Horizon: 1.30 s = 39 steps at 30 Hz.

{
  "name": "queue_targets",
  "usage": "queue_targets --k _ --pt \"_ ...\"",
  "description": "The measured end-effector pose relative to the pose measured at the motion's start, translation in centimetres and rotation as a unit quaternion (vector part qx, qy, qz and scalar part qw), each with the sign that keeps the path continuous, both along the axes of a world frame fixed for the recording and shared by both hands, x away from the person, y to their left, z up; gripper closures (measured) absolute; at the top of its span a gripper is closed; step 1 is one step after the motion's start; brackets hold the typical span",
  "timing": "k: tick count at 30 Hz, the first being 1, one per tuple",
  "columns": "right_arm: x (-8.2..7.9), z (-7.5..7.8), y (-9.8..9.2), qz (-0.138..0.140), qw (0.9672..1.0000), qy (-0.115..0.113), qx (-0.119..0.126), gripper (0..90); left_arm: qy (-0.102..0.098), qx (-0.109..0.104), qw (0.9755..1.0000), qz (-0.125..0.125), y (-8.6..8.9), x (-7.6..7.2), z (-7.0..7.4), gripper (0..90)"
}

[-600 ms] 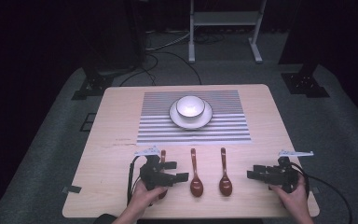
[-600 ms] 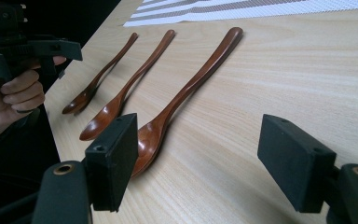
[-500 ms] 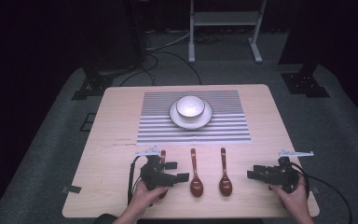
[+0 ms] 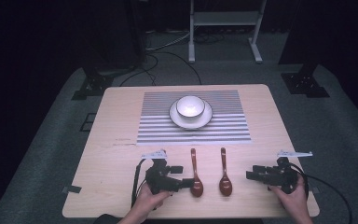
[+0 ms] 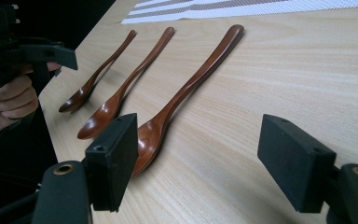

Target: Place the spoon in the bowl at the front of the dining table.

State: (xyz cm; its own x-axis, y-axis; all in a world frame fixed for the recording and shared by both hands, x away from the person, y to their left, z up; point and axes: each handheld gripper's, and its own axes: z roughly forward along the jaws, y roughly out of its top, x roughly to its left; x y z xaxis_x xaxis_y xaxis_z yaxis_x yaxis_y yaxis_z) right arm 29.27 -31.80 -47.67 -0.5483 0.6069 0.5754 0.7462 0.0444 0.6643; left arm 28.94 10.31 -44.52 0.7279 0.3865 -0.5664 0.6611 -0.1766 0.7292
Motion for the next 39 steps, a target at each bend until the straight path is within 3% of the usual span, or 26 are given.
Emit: queue_targets --k 11,19,39 --pt "0.0 0.0 0.0 0.0 1.0 -0.001 -0.001 27.7 0.009 0.016 0.9993 -0.034 -1.9 -0.6 -0.4 5.3" --pt "0.1 -0.1 0.1 0.0 1.0 0.0 -0.001 27.7 0.032 0.024 0.9976 -0.056 -2.8 -0.7 -0.9 5.3" --pt "0.2 -0.2 0.3 0.002 1.0 0.006 0.001 27.7 0.067 0.056 0.9883 -0.125 -4.6 -1.5 -2.0 5.3"
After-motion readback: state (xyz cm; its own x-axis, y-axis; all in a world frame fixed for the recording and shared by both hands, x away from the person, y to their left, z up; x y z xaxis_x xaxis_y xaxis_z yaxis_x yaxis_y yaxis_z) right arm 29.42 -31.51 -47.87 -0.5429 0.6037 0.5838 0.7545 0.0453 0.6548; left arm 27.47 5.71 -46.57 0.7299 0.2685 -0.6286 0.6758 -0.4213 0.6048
